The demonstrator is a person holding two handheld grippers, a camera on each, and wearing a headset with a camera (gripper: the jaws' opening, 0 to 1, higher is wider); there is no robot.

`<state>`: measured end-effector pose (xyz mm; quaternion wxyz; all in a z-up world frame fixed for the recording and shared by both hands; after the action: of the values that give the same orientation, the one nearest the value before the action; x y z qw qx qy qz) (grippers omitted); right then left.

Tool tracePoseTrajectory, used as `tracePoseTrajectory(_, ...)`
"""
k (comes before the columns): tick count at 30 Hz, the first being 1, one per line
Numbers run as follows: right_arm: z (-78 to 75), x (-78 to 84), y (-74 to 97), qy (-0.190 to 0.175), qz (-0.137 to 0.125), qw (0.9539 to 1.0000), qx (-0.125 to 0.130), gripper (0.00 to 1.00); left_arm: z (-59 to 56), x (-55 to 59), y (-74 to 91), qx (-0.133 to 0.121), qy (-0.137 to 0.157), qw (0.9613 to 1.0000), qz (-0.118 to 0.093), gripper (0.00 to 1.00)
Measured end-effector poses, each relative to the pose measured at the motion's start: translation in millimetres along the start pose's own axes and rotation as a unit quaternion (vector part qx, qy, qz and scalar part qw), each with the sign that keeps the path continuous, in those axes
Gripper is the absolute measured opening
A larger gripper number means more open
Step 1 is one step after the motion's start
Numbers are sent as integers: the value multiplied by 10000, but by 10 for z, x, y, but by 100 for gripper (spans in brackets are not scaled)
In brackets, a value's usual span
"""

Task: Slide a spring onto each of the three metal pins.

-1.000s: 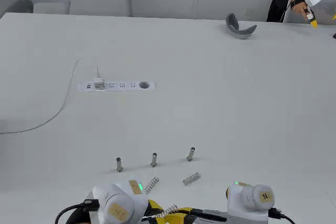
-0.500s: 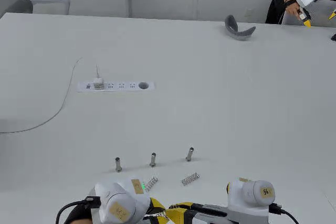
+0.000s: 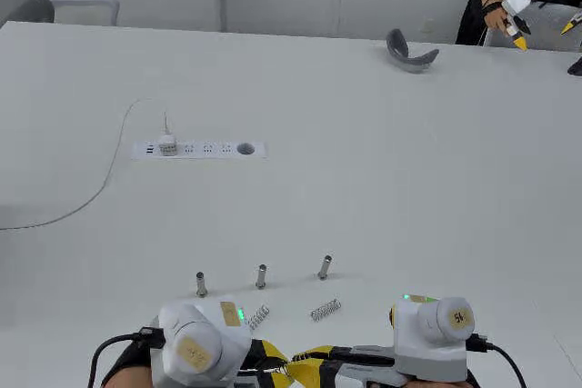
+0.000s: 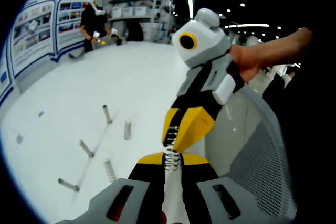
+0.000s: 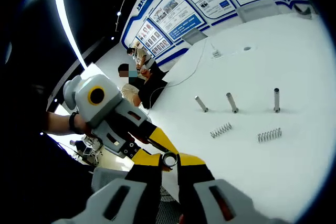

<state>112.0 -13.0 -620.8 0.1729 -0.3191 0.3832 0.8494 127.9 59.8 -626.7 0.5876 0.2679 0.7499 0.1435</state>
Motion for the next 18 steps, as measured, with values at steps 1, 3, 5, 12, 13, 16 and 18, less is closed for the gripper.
tracePoseTrajectory(1,4,-26,11,74,25,10000,4,12,1,-21,1,18,2,10000,-33,10)
tracePoseTrajectory(3,9,-98,37,288,68,9996,28,12,8,-78,10,41,-30,9999,-116,10)
tracePoseTrajectory(5,24,-170,68,575,129,9983,33,12,26,-133,22,82,-43,9998,-203,10)
tracePoseTrajectory(12,70,-354,141,1429,481,9885,-71,12,46,-292,72,255,-233,9987,-386,10)
tracePoseTrajectory(13,93,-371,149,1594,581,9854,-112,12,42,-305,82,293,-281,9984,-391,10)
tracePoseTrajectory(16,132,-397,166,1963,877,9764,-207,12,26,-322,98,381,-319,9978,-443,10)
tracePoseTrajectory(18,149,-393,169,2313,1127,9660,-264,12,15,-318,98,435,-313,9975,-457,10)
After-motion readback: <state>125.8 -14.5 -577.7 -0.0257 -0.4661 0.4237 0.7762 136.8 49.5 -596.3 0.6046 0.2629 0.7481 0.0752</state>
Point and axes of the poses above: the centre of the closed fingertips' face, and the gripper's own axes: y roughly backward along the fingers, z roughly to its left, x roughly out of its underside, the point moved 5 cm from there along y, roughly backward along the fingers, and after that the axes turned 12 degrees about x, right-handed, at the moved point
